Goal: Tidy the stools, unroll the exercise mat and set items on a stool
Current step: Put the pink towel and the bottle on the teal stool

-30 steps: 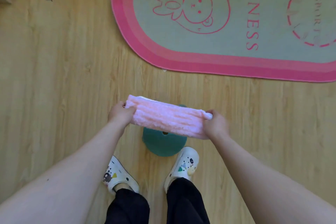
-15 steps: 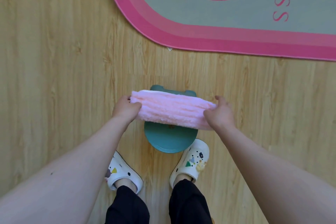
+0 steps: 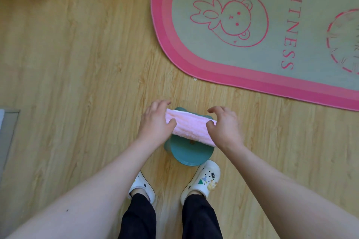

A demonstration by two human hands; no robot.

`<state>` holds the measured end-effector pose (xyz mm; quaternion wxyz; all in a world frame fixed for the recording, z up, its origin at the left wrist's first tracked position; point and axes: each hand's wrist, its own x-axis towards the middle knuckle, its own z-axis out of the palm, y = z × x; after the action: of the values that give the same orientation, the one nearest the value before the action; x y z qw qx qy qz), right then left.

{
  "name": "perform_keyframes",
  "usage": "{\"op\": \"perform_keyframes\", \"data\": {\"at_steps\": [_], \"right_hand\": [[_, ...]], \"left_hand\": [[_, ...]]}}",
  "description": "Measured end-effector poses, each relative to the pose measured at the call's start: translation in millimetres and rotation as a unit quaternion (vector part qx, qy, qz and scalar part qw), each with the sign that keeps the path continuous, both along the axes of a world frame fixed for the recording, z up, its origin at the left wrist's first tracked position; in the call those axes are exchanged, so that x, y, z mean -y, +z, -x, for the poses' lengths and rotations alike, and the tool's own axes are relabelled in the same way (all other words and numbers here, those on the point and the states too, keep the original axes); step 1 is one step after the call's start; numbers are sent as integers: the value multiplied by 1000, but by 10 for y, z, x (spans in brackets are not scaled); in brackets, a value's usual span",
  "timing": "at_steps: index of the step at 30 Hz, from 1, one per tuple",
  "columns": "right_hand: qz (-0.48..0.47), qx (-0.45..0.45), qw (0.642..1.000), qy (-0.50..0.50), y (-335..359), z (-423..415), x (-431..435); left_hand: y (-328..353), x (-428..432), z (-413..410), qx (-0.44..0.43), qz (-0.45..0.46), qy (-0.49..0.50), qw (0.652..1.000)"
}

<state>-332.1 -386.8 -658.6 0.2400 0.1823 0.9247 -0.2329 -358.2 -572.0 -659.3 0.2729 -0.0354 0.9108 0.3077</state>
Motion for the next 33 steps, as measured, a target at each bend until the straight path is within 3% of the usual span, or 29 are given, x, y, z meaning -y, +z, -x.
{"op": "perform_keyframes", "data": {"at_steps": [10,21,28,33], "right_hand": [[54,-56,990,115,1233,98,1298],[95,-69,957,265,2228,147,3842],[156,-43,904,395,2512,-116,5696],[184,-7,857,481,2497,-388,6823]], "left_hand": [[1229,1178,-234,-84,-18,60,994],[2319,3825,-789,-128,40,215,967],[2692,5331,-1657,-180,88,365,909],[2609,6070,-2245,-186,97,540,815]]}}
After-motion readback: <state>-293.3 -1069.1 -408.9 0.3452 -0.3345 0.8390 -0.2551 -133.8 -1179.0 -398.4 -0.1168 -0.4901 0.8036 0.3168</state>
